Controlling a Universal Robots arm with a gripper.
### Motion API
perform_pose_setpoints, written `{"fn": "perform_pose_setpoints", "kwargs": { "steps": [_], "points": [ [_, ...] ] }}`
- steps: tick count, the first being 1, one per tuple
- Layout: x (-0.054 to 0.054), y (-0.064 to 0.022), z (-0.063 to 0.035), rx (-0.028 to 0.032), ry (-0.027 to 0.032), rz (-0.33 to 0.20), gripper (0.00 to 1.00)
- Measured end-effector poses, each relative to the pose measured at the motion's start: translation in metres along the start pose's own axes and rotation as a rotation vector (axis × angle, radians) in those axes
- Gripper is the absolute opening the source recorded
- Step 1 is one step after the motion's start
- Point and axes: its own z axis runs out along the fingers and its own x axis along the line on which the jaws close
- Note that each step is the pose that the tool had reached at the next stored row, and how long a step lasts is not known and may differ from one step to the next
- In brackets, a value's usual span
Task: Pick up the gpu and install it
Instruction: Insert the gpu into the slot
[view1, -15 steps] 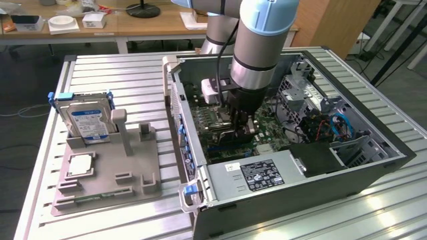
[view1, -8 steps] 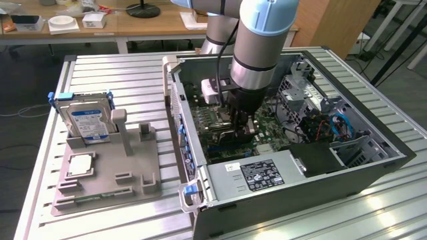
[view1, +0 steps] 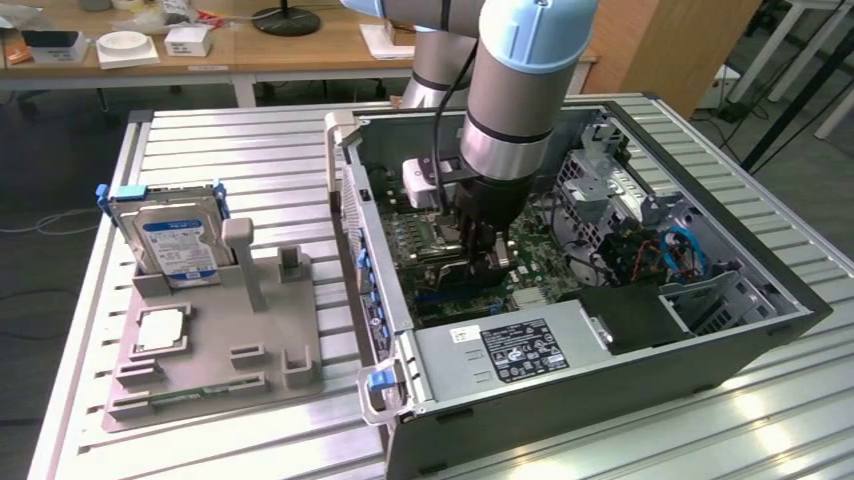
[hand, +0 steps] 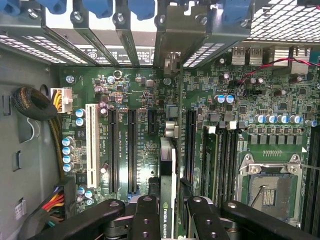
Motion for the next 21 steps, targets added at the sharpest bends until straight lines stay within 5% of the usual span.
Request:
{"fn": "perform_pose_setpoints", "kwargs": {
  "steps": [21],
  "points": [
    [-0.0001, 0.0000, 0.0005, 0.0005, -0.0008, 0.000, 0.27]
  ]
}}
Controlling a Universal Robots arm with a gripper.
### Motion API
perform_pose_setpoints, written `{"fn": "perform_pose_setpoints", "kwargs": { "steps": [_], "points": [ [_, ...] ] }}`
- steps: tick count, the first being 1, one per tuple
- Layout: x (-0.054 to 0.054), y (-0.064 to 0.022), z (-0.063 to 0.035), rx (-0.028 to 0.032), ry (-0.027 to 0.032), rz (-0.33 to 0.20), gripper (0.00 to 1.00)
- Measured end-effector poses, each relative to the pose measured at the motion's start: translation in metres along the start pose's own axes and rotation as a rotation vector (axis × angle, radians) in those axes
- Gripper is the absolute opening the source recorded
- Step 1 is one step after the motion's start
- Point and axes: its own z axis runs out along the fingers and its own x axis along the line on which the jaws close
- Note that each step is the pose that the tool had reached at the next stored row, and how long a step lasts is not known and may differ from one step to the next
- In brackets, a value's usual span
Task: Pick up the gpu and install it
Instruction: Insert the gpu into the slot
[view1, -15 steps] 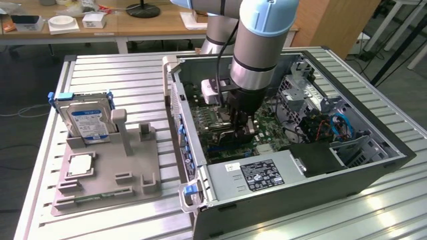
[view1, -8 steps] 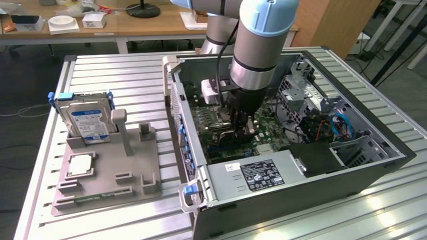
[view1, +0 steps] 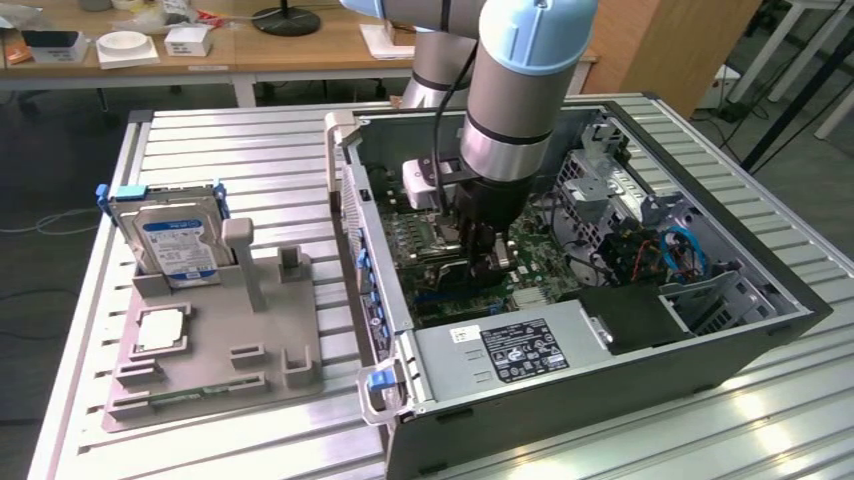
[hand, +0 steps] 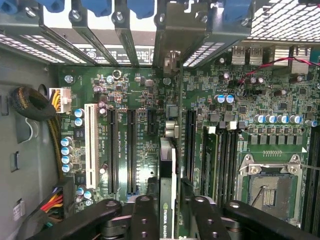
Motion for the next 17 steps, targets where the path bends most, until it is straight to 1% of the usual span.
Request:
{"fn": "perform_pose_setpoints", "kwargs": {
  "steps": [1, 10, 12, 13, 14, 15, 17],
  "points": [
    [0.0000, 0.0000, -0.0003, -0.0004, 0.0006, 0.000, 0.34],
    [0.0001, 0.0000, -0.0004, -0.0005, 0.0008, 0.000, 0.35],
    [0.0001, 0.0000, -0.0004, -0.0005, 0.0008, 0.000, 0.47],
    [0.0001, 0.0000, -0.0004, -0.0005, 0.0008, 0.000, 0.47],
    [0.0001, 0.0000, -0.0004, -0.0005, 0.0008, 0.000, 0.52],
    [0.0001, 0.0000, -0.0004, -0.0005, 0.0008, 0.000, 0.52],
    [0.0001, 0.0000, -0.0004, -0.0005, 0.0008, 0.000, 0.64]
  ]
}}
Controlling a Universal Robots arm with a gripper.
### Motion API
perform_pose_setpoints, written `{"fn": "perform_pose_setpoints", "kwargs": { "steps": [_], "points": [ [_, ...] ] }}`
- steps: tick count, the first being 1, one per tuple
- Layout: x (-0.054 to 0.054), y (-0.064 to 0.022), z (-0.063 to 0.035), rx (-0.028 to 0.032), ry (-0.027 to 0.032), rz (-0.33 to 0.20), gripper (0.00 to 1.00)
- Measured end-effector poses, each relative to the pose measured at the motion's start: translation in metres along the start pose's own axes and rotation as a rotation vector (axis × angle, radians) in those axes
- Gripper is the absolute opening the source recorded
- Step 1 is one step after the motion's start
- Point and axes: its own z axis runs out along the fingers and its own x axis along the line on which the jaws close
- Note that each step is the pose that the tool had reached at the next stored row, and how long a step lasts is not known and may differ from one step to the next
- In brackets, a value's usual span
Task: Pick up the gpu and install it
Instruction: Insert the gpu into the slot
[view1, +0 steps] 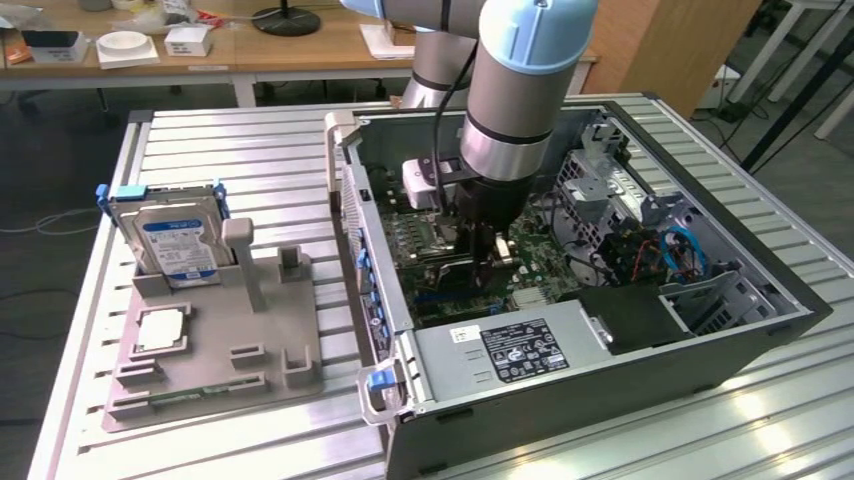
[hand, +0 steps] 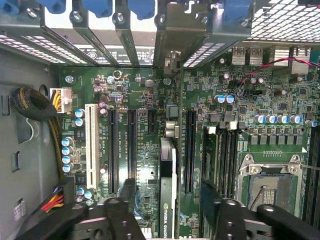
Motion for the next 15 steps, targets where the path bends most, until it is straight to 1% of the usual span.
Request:
{"fn": "perform_pose_setpoints", "kwargs": {
  "steps": [4, 7, 12, 15],
  "points": [
    [0.000, 0.0000, 0.0000, 0.0001, -0.0001, 0.000, 0.64],
    [0.000, -0.0001, -0.0020, -0.0007, -0.0010, 0.000, 0.64],
    [-0.001, -0.0005, -0.0124, -0.0071, -0.0010, 0.000, 0.64],
    [-0.001, -0.0009, -0.0194, -0.0092, -0.0010, 0.000, 0.64]
  ]
}}
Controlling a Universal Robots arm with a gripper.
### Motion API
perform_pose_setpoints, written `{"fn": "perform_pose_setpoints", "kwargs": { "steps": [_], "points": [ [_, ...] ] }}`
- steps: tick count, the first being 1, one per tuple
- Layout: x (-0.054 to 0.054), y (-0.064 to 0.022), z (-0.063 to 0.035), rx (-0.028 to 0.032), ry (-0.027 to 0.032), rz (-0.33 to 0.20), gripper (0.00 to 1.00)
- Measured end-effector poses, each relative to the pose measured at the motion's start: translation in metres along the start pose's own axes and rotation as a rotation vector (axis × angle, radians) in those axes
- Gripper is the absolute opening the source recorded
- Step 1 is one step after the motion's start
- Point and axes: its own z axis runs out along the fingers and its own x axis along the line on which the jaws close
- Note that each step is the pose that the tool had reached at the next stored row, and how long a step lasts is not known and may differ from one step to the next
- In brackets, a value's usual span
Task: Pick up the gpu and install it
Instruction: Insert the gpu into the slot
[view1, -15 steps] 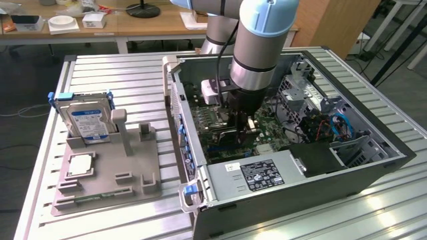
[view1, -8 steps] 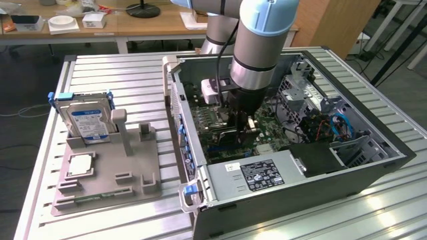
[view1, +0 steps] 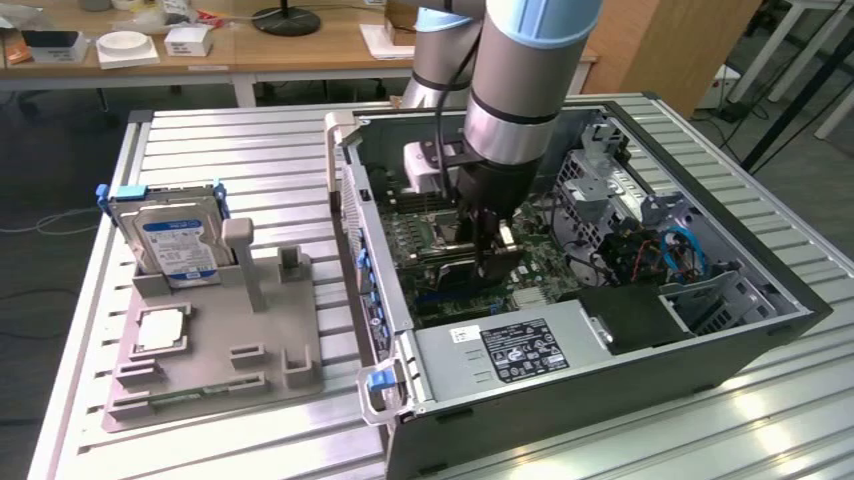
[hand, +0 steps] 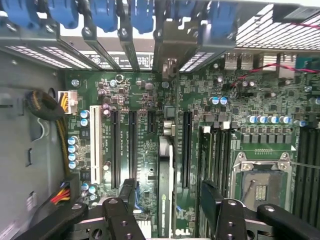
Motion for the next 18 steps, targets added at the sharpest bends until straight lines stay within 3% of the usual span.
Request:
{"fn": "perform_pose_setpoints", "kwargs": {
  "steps": [9, 16, 18],
  "points": [
    [-0.001, -0.0005, -0.0139, -0.0029, 0.0000, 0.000, 0.64],
    [-0.001, -0.0005, -0.0146, -0.0030, -0.0001, 0.000, 0.64],
    [-0.001, -0.0005, -0.0146, -0.0030, -0.0001, 0.000, 0.57]
  ]
}}
